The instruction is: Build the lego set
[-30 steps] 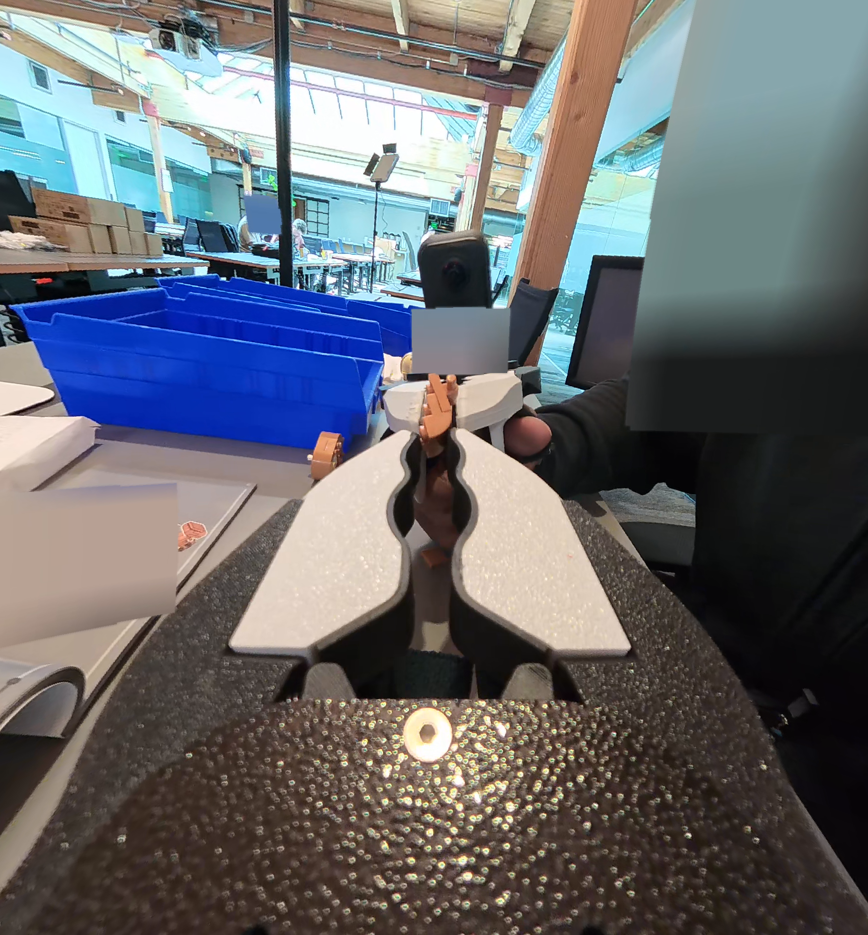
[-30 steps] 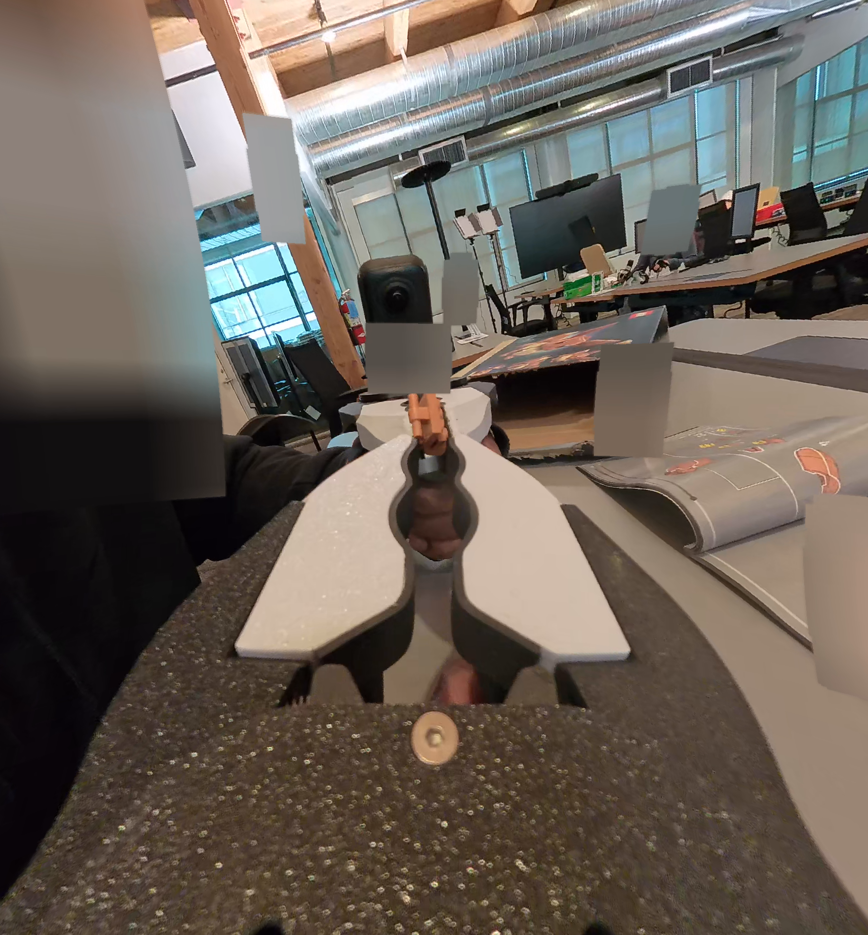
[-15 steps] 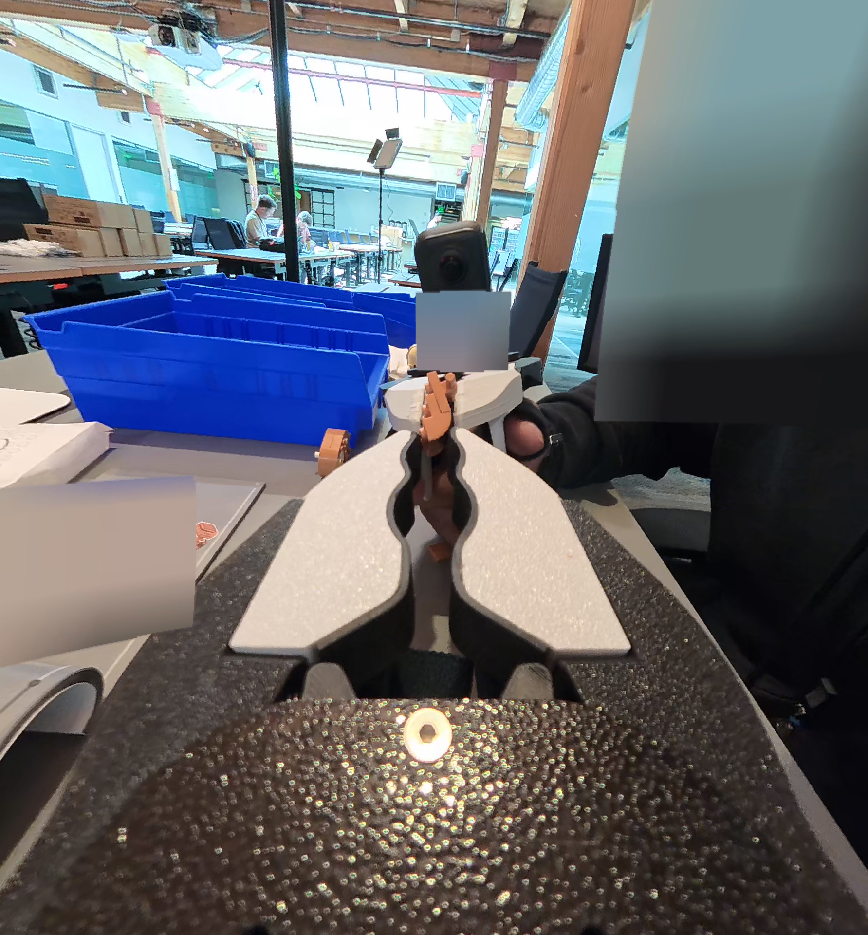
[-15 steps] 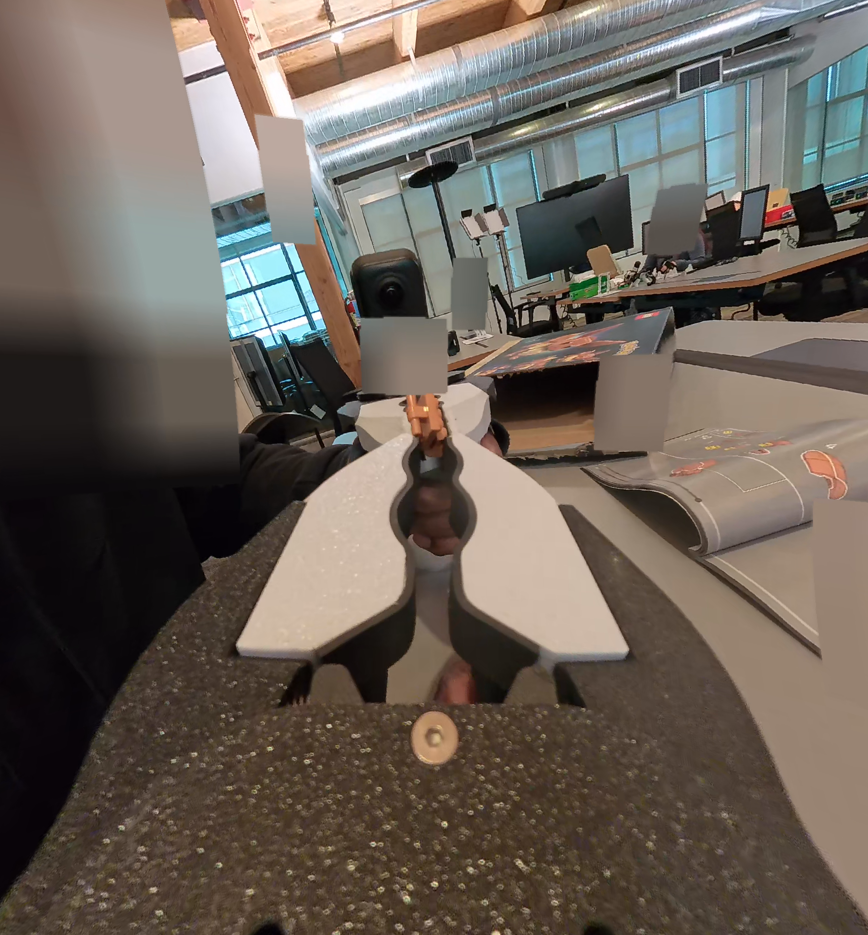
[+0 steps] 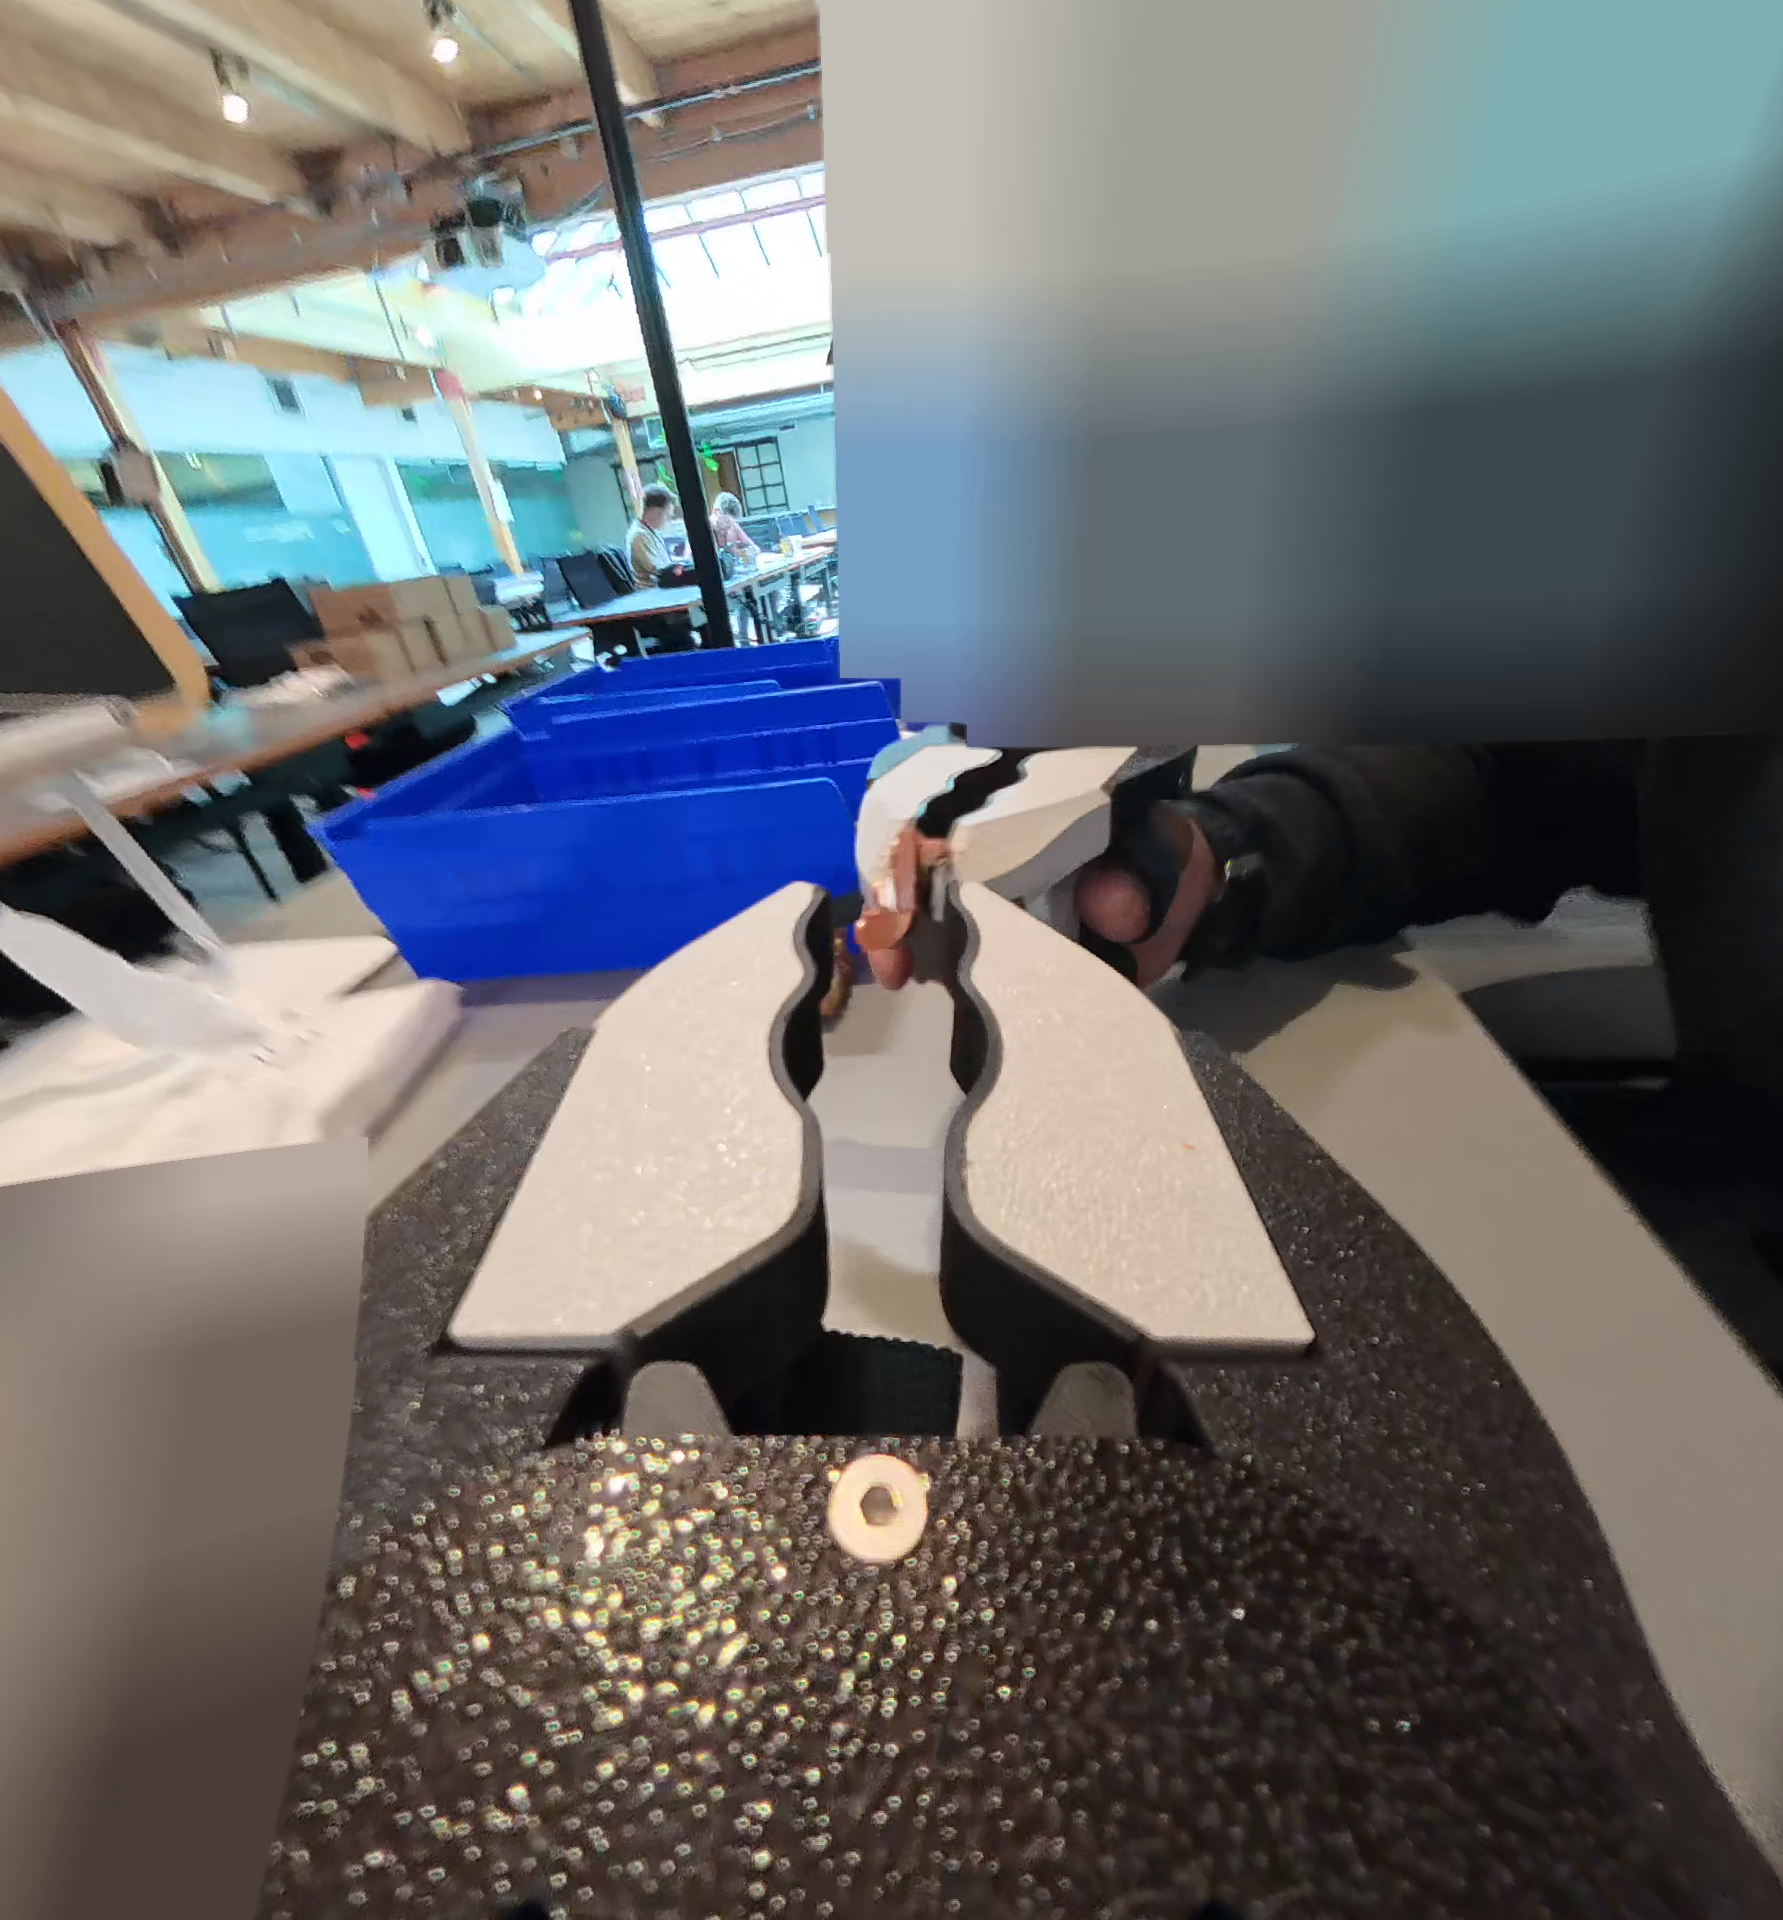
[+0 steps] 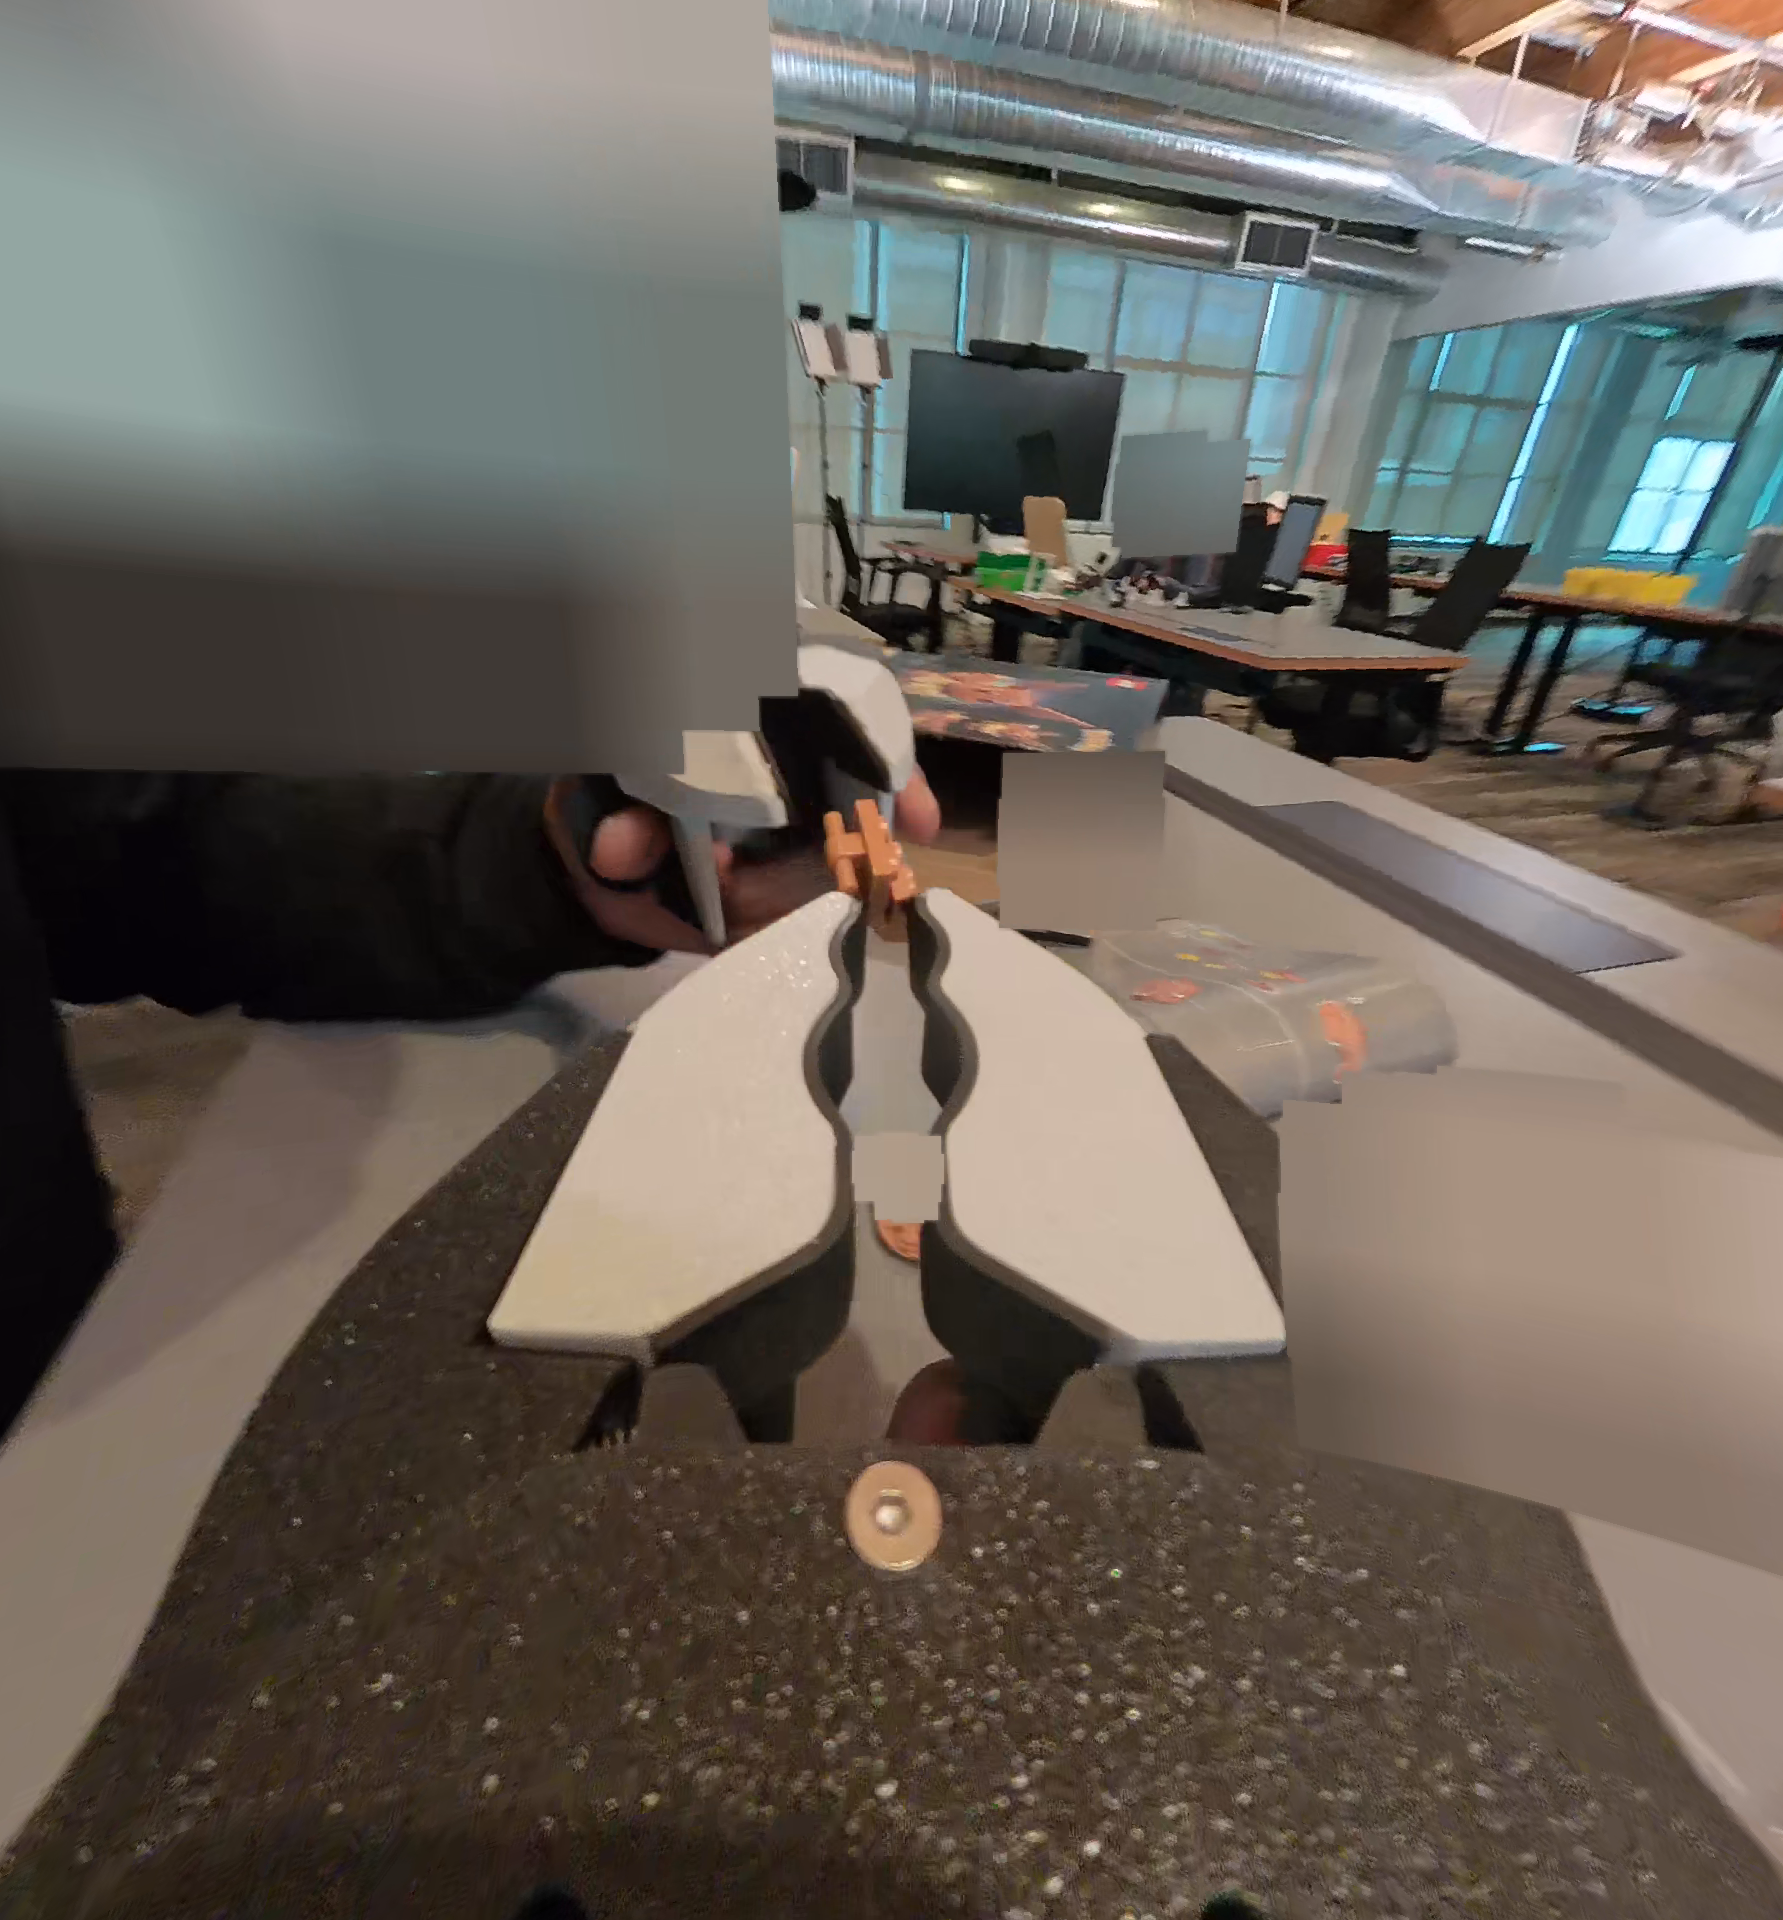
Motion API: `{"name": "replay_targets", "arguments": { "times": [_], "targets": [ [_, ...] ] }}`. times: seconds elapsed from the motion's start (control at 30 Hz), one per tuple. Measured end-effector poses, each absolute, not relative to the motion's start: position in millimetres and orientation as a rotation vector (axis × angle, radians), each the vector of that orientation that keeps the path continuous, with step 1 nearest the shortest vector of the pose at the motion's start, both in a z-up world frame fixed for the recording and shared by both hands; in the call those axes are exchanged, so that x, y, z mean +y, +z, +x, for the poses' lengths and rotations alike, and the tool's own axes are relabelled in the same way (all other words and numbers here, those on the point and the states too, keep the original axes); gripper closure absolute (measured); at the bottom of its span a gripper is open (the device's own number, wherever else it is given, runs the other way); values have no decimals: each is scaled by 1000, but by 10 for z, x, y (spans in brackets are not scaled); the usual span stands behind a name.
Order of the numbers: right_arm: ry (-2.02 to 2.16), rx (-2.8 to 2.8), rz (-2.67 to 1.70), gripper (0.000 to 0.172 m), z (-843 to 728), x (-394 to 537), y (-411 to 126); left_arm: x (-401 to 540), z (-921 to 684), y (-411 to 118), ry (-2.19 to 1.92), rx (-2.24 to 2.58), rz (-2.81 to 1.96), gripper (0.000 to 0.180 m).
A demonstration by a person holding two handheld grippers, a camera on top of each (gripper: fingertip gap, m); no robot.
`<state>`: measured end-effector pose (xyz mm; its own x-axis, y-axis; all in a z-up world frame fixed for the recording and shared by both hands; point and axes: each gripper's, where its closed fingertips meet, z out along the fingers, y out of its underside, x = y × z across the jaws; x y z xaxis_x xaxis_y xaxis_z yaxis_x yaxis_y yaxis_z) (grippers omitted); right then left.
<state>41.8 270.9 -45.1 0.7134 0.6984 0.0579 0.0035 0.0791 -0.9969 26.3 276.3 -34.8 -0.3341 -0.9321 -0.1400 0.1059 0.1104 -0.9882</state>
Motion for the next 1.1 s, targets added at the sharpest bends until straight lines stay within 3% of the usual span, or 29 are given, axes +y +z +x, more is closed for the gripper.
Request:
{"name": "replay_targets", "arguments": {
  "times": [0.4, 1.1],
  "targets": [
    [331, -822, -1429, 165, 286, 2663, -596, 2662, 323, -595, -1066, 1624, -735, 171],
    [257, -906, -1370, 164, 258, 2613, -621, 2607, 305, -618, -1130, 1628, -682, 172]
  ]
}}
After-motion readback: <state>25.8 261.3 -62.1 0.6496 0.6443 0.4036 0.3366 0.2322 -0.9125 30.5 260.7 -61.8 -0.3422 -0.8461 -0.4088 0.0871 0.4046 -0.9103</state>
